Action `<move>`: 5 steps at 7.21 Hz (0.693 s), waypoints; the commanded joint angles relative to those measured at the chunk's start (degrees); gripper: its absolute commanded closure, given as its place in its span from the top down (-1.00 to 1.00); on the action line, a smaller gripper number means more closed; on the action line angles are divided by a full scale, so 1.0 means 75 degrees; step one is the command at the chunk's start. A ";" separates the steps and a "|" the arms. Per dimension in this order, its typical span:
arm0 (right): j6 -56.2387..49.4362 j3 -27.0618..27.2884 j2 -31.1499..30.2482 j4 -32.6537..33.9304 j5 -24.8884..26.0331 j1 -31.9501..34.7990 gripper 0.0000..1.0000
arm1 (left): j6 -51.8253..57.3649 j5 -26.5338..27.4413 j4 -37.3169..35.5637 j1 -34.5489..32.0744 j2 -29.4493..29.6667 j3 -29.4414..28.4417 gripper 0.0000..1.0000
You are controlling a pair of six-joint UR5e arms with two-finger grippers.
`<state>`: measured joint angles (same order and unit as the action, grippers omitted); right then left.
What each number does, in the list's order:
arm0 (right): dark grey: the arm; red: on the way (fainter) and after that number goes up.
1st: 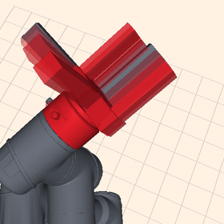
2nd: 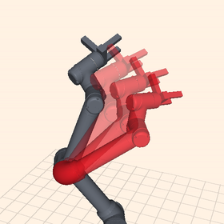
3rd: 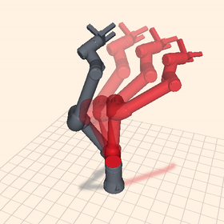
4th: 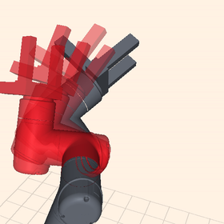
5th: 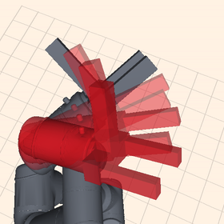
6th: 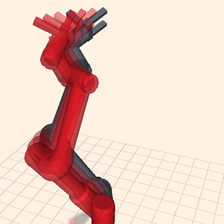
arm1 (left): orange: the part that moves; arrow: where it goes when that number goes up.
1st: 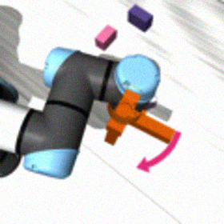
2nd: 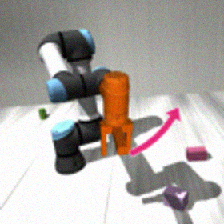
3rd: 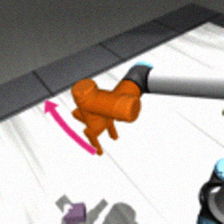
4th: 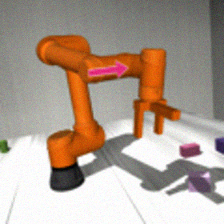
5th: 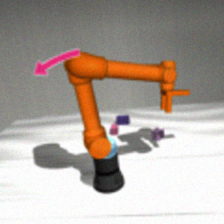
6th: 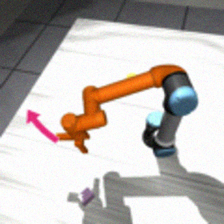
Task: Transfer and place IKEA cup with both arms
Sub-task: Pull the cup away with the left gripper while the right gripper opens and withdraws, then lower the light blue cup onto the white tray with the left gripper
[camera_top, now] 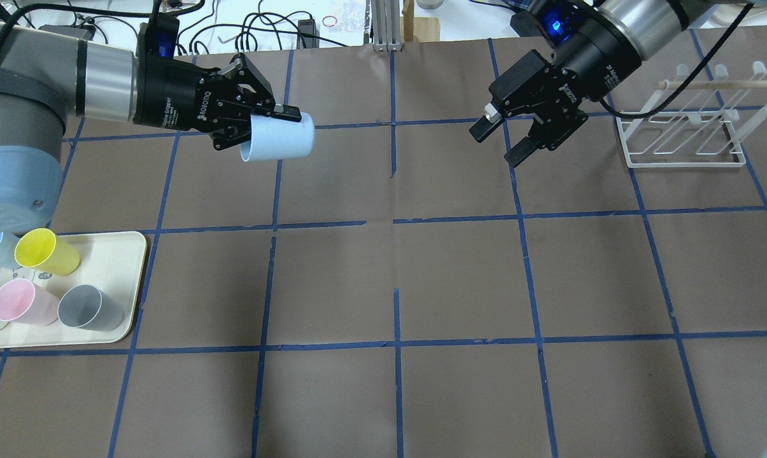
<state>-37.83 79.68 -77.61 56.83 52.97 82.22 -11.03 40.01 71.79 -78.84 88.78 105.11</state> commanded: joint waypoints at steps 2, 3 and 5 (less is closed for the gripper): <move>0.1792 -0.0253 -0.0140 0.1547 0.2947 0.0052 1.00 | 0.0726 0.3502 0.0235 0.0350 -0.0025 -0.0268 -1.00; 0.2215 -0.0254 -0.0233 0.2074 0.3884 0.0261 1.00 | 0.2032 0.4847 0.0677 0.0619 -0.0025 -0.0257 -1.00; 0.3176 -0.0161 -0.0386 0.3048 0.5457 0.1161 1.00 | 0.4062 0.5819 0.1335 0.1810 0.0126 -0.0292 -1.00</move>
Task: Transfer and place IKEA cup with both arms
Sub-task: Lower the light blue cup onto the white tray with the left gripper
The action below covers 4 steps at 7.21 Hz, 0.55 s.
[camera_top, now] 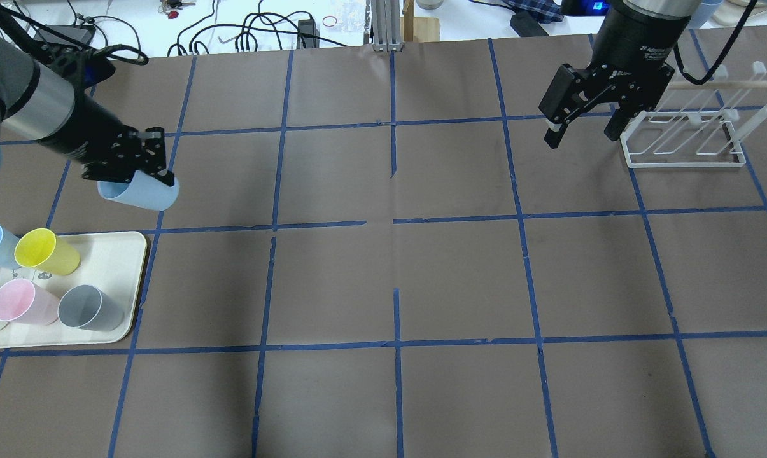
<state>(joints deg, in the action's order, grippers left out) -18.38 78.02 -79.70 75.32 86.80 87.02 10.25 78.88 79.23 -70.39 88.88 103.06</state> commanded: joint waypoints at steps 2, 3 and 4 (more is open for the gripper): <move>0.2058 0.0329 -0.0155 0.0947 0.1679 0.1145 1.00 | 0.2694 0.1467 0.0230 0.1298 0.0383 0.0121 -1.00; 0.2320 0.0668 -0.0317 0.1819 0.1646 0.1159 1.00 | 0.3002 0.1610 0.0206 0.1323 0.0558 0.0122 -1.00; 0.2380 0.1170 -0.0481 0.2698 0.1552 0.1159 0.95 | 0.3016 0.1844 -0.0131 0.1323 0.0850 0.0145 -1.00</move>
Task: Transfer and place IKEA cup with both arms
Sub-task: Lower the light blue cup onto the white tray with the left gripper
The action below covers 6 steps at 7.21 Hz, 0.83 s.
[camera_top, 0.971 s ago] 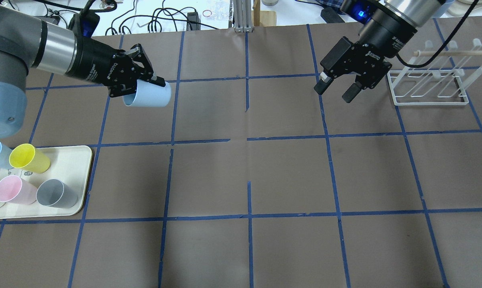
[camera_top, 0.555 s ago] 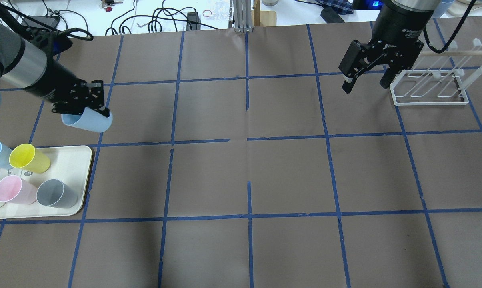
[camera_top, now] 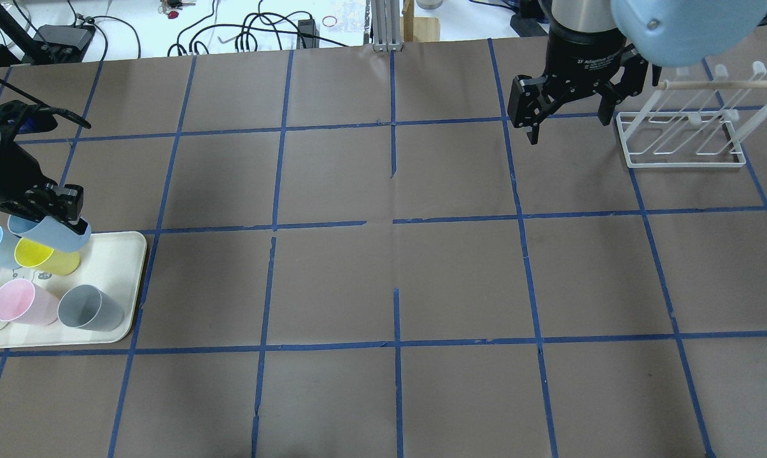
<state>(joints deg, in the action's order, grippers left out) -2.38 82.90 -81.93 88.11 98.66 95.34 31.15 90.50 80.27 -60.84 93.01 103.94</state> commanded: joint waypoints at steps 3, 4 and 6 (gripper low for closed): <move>0.0387 0.0769 -0.0733 0.1436 -0.1014 0.0026 0.96 | 0.0171 0.0379 -0.1267 0.0050 0.1096 0.0028 -1.00; 0.0329 0.0712 -0.0782 0.1400 -0.1176 -0.0113 1.00 | 0.0194 0.0390 -0.1478 0.0050 0.1296 0.0028 -1.00; 0.0375 0.0525 -0.0865 0.0572 -0.1237 -0.0325 1.00 | 0.0148 0.0600 -0.1761 0.0004 0.1566 0.0086 -1.00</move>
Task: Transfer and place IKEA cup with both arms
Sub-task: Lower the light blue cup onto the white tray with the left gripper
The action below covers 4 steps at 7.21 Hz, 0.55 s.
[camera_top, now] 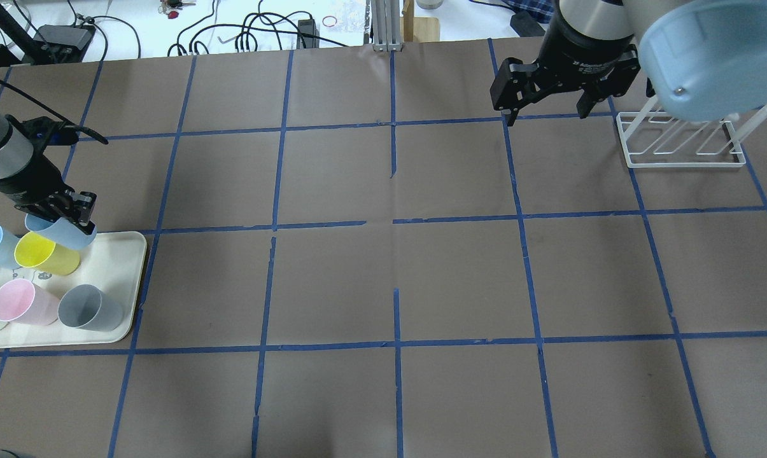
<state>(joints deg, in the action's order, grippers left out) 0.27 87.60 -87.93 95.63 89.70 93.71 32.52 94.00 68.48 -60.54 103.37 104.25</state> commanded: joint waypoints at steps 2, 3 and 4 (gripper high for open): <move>0.0011 0.0038 -0.0124 -0.0458 -0.0041 -0.0073 1.00 | -0.0047 0.0112 -0.0469 -0.0049 0.0408 0.0163 -1.00; -0.0013 0.0039 -0.0147 -0.0377 -0.0041 -0.0072 1.00 | -0.0047 0.0112 -0.0609 -0.0038 0.0537 0.0163 -1.00; 0.0080 0.0051 -0.0113 -0.0318 0.0028 -0.0072 1.00 | -0.0082 0.0112 -0.0622 -0.0037 0.0677 0.0174 -1.00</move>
<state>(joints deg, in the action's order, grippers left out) 0.40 87.82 -88.87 92.75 89.51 93.15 32.11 94.83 64.41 -60.85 107.13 105.43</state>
